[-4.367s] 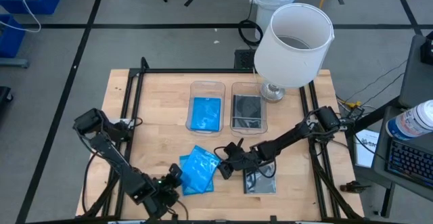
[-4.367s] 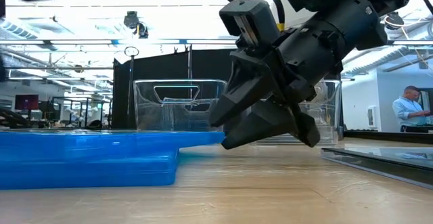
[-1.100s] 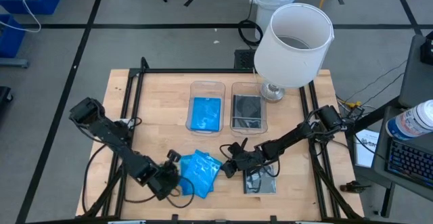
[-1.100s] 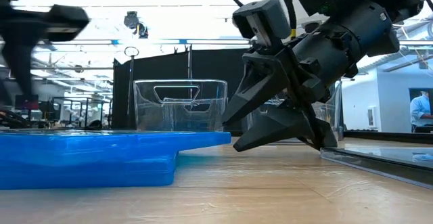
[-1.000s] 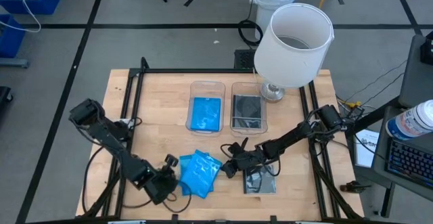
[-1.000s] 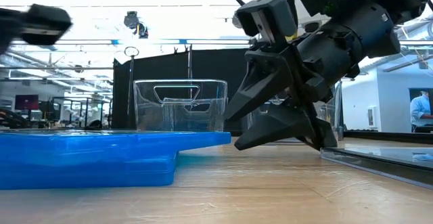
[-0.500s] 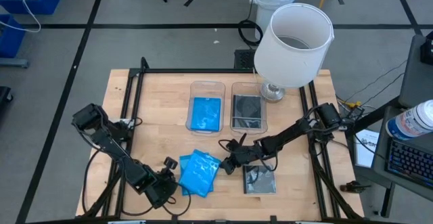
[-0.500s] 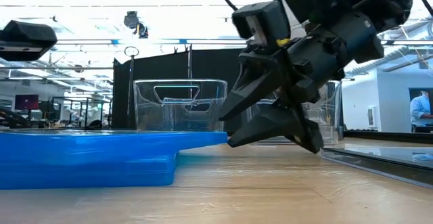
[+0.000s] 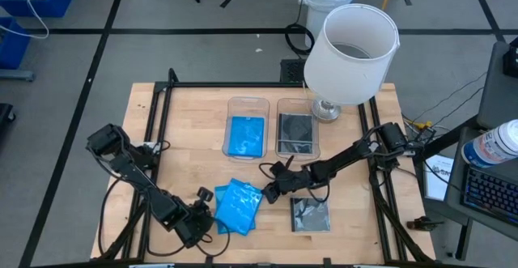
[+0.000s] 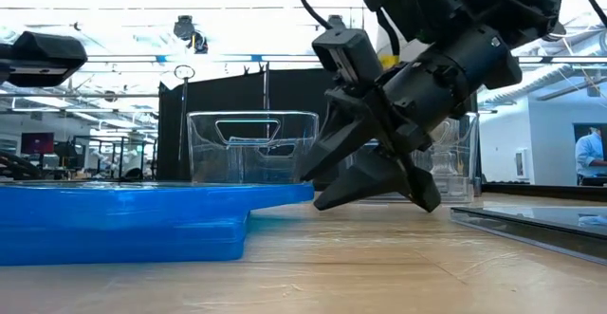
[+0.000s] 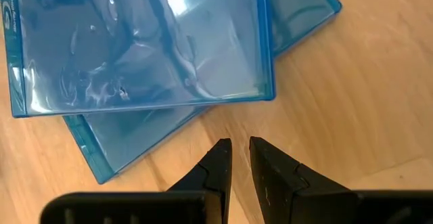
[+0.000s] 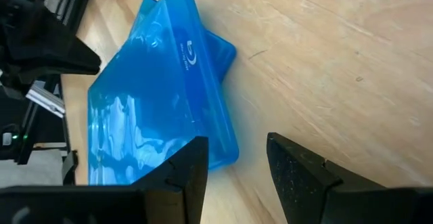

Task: Pick & place jewel cases by type
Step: Put the blue cd case into the left transparent bin

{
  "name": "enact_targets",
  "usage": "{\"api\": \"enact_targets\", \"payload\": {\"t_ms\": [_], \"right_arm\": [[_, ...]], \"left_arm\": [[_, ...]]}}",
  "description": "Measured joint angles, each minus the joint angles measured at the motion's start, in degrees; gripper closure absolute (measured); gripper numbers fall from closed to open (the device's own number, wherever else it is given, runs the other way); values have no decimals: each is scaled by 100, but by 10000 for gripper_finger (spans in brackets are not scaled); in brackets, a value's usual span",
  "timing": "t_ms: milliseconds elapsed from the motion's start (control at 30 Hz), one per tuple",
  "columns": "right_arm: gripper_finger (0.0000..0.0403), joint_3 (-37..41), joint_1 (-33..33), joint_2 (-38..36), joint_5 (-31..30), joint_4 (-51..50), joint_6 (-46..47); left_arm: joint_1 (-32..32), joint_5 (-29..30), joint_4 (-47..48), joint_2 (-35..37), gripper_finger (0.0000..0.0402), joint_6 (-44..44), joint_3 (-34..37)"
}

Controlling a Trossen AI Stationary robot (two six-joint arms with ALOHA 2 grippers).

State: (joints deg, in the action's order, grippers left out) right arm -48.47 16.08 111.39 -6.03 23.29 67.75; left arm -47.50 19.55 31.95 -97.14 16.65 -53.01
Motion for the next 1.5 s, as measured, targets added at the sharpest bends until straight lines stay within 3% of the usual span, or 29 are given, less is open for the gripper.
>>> {"api": "enact_targets", "payload": {"t_ms": [233, 1500], "right_arm": [[259, 0, 42, 80, 150, 195, -119], [259, 0, 236, 93, 305, 672, -283]], "left_arm": [[56, -78, -582, -2, 339, -152, 279], [554, 120, -1273, -2, 339, -601, 382]]}}
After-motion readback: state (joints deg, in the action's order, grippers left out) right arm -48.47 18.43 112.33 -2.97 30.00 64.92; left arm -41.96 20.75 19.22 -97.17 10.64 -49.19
